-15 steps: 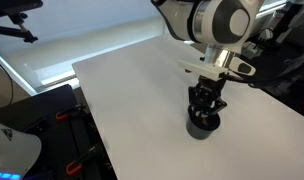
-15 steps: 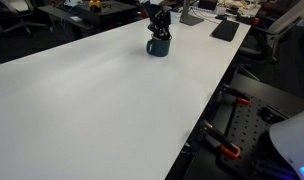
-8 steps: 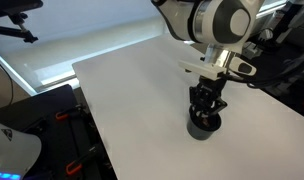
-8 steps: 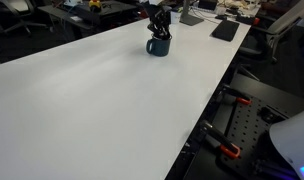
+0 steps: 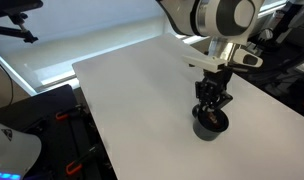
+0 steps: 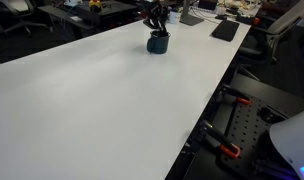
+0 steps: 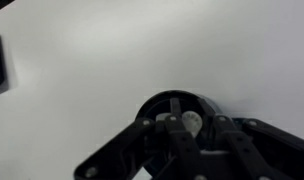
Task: Move the marker to the table
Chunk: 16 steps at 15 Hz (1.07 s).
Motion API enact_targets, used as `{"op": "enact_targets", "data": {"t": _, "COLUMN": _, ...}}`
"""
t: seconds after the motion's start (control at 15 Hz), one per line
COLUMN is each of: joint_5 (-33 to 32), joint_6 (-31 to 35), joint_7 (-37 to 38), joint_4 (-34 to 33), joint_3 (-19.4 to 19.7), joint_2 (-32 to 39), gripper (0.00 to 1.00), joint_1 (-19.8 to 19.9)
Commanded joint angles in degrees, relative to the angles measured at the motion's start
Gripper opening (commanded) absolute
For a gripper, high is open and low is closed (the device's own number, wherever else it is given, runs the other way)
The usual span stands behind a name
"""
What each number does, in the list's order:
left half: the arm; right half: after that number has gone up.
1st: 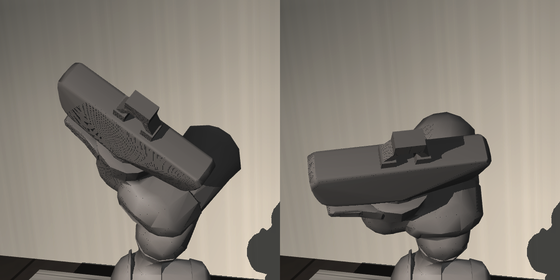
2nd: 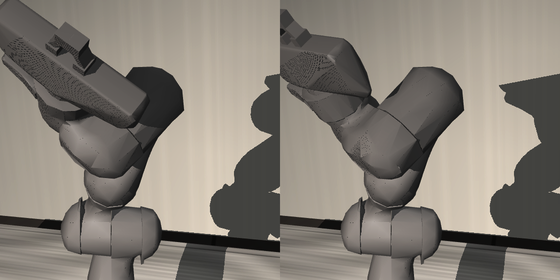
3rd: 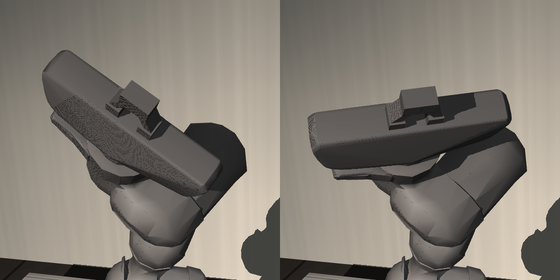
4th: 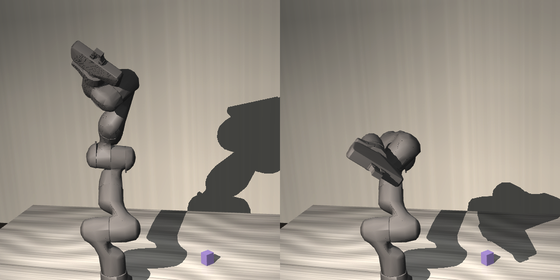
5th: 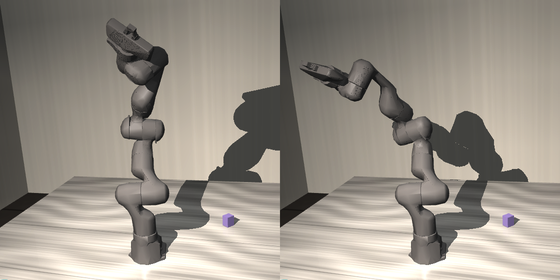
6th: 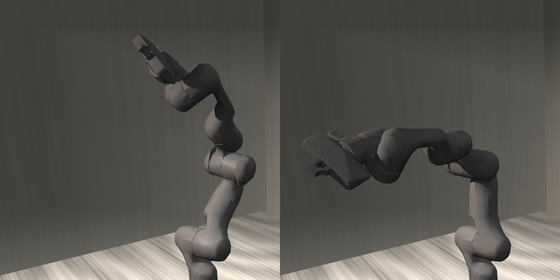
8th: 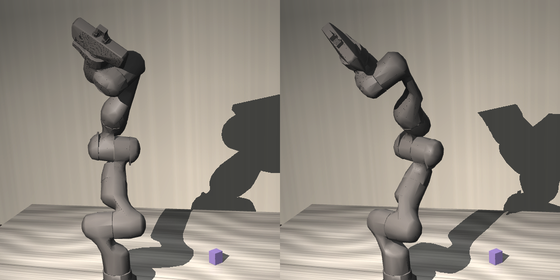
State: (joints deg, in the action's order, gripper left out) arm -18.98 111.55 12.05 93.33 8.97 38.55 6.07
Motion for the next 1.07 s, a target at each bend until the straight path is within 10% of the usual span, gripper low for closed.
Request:
{"op": "enact_targets", "data": {"t": 0.0, "joint_5": 0.46, "joint_6": -0.22, "joint_7": 3.27, "joint_4": -0.71, "joint_3": 1.40, "joint_2": -2.26, "gripper": 0.06, "joint_1": -1.70}}
{"op": "enact_targets", "data": {"t": 1.0, "joint_5": 4.77, "joint_6": 0.48, "joint_7": 1.65, "joint_4": 4.22, "joint_3": -2.22, "joint_2": -14.62, "gripper": 0.06, "joint_1": -2.93}}
